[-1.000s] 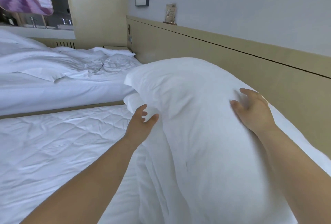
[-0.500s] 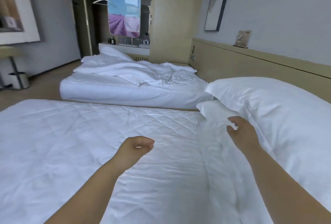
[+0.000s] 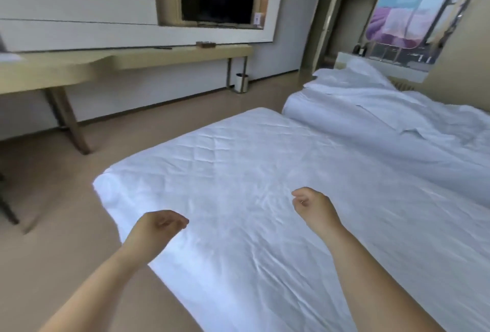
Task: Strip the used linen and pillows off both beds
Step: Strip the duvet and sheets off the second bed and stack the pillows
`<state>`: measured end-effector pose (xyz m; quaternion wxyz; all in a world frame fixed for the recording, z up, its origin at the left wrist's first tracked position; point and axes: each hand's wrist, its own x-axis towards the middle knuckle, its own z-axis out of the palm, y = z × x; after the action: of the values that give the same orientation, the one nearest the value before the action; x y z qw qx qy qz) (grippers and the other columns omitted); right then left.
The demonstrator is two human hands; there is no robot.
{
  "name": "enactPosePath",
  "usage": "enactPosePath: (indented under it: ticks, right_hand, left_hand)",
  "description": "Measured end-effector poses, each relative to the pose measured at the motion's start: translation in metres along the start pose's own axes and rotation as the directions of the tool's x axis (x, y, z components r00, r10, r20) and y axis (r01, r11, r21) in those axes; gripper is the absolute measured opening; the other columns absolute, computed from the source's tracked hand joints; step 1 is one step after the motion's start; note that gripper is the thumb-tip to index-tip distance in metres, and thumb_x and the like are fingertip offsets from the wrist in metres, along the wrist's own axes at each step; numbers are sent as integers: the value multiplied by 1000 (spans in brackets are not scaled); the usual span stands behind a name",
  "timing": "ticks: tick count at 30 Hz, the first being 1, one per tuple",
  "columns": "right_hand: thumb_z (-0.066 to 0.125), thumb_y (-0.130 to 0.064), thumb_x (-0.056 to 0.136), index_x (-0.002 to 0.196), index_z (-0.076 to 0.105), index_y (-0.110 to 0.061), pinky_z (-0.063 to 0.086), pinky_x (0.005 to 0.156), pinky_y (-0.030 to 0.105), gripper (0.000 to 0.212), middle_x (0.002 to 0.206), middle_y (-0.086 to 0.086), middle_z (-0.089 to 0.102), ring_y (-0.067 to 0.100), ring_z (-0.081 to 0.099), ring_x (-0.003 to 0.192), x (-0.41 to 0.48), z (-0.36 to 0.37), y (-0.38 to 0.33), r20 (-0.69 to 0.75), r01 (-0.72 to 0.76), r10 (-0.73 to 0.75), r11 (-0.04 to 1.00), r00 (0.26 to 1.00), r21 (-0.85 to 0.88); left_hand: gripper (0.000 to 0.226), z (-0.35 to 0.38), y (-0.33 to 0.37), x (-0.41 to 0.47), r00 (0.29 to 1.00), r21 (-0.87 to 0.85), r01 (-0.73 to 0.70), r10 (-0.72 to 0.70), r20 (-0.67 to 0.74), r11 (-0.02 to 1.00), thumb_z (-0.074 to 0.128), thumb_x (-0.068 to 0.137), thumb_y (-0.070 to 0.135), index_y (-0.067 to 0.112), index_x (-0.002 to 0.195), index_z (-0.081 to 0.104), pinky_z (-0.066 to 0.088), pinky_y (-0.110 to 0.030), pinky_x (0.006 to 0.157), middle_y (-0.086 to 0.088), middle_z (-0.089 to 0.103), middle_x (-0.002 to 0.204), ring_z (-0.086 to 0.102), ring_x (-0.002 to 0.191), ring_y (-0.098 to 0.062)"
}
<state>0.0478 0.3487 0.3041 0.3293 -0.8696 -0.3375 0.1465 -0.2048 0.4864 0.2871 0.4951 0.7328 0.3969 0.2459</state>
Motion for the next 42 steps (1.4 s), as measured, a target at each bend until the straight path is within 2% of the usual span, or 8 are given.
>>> enactPosePath:
  ticks: [6, 10, 13, 16, 25, 32, 36, 42]
  right_hand:
    - [50, -11, 90, 110, 63, -12, 41, 79, 23, 23, 106, 5, 63, 18, 56, 97, 49, 124, -75, 233, 75, -82, 996, 969, 38]
    - [50, -10, 90, 110, 63, -11, 39, 77, 22, 24, 113, 7, 64, 20, 58, 101, 97, 186, -118, 308, 109, -120, 993, 944, 53]
    - [49, -11, 90, 112, 62, -11, 37, 78, 21, 25, 113, 6, 63, 17, 56, 97, 137, 227, -158, 386, 144, -162, 987, 908, 77]
    - [47, -11, 91, 107, 62, -12, 37, 77, 22, 22, 108, 5, 63, 17, 55, 93, 171, 265, -200, 453, 190, -215, 977, 865, 101]
    - [44, -7, 91, 110, 60, -11, 40, 63, 18, 25, 98, -1, 59, 17, 56, 93, 238, 406, -362, 570, 321, -364, 930, 737, 178]
    - [47, -2, 89, 95, 59, -14, 41, 68, 22, 18, 75, -4, 61, 18, 56, 75, 301, 513, -467, 483, 201, -296, 950, 824, 239]
    - [43, 0, 90, 94, 57, -13, 39, 49, 4, 19, 69, -6, 58, 2, 54, 51, 341, 545, -506, 440, 94, -197, 965, 876, 245]
    - [43, -1, 92, 94, 56, -10, 37, 46, 3, 16, 69, -3, 57, 3, 54, 49, 428, 568, -534, 314, -16, -79, 957, 946, 290]
  left_hand:
    - [38, -78, -86, 17, 966, 84, 171, -151, -209, 982, 56, 88, 8, 27, 56, 56, 35, -6, 46, 22, 56, 45, 48, 52, 4]
    - [33, -122, -125, 48, 959, 193, 273, -249, -138, 943, 51, 91, 12, 30, 63, 55, 35, -10, 53, 8, 58, 71, 52, 67, -10]
    - [35, -152, -133, 76, 961, 277, 278, -266, -81, 920, 49, 91, 11, 37, 67, 52, 36, -4, 62, 20, 60, 74, 56, 75, 2]
    - [36, -181, -134, 101, 951, 271, 297, -259, -166, 916, 50, 91, 12, 39, 67, 50, 36, 1, 61, 26, 60, 62, 55, 68, 10]
    - [34, -332, -205, 175, 833, 164, 434, -325, -448, 886, 52, 91, 13, 37, 68, 48, 34, 2, 58, 14, 59, 76, 53, 81, -11]
    - [30, -475, -272, 287, 804, 91, 441, -348, -482, 893, 50, 91, 9, 28, 68, 53, 34, -7, 56, 3, 57, 75, 51, 76, -16]
    - [32, -526, -293, 363, 841, 149, 471, -392, -374, 869, 47, 90, 9, 26, 64, 50, 31, -9, 45, 6, 53, 68, 45, 60, -9]
    - [34, -553, -306, 496, 918, 186, 383, -352, -182, 905, 50, 88, 5, 25, 60, 50, 34, -4, 41, 13, 52, 56, 48, 46, 4]
